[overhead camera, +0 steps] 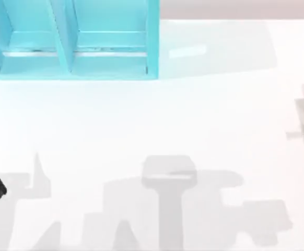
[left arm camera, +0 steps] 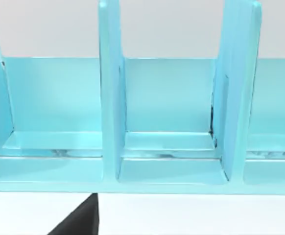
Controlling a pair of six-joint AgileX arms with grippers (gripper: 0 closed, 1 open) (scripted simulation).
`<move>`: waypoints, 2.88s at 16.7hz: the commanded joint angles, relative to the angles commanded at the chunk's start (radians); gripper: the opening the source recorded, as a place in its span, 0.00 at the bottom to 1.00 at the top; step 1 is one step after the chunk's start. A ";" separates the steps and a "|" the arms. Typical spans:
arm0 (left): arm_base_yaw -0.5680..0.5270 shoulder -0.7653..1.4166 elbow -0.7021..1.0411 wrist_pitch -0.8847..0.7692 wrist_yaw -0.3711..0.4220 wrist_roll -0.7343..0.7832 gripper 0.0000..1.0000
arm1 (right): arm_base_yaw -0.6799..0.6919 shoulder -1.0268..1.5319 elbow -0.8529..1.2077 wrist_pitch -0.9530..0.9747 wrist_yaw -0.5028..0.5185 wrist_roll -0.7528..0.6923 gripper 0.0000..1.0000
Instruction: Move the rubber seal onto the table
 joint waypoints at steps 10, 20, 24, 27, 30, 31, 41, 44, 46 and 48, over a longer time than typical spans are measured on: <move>0.000 0.000 0.000 0.000 0.000 0.000 1.00 | 0.075 0.066 -0.011 -0.024 -0.009 0.098 0.00; 0.000 0.000 0.000 0.000 0.000 0.000 1.00 | 0.551 0.523 0.219 0.193 -0.007 0.586 0.00; 0.000 0.000 0.000 0.000 0.000 0.000 1.00 | 0.669 0.632 0.260 0.266 -0.002 0.700 0.00; 0.000 0.000 0.000 0.000 0.000 0.000 1.00 | 0.671 0.634 0.260 0.268 -0.001 0.703 0.00; 0.000 0.000 0.000 0.000 0.000 0.000 1.00 | 0.669 0.637 0.247 0.282 -0.004 0.704 0.00; 0.000 0.000 0.000 0.000 0.000 0.000 1.00 | 0.669 0.643 0.235 0.301 -0.004 0.704 0.00; 0.000 0.000 0.000 0.000 0.000 0.000 1.00 | 0.673 0.687 0.158 0.424 -0.001 0.705 0.08; 0.000 0.000 0.000 0.000 0.000 0.000 1.00 | 0.673 0.687 0.158 0.424 -0.001 0.705 0.30; 0.000 0.000 0.000 0.000 0.000 0.000 1.00 | 0.673 0.687 0.158 0.424 -0.001 0.705 0.45; 0.000 0.000 0.000 0.000 0.000 0.000 1.00 | 0.673 0.687 0.158 0.424 -0.001 0.705 0.60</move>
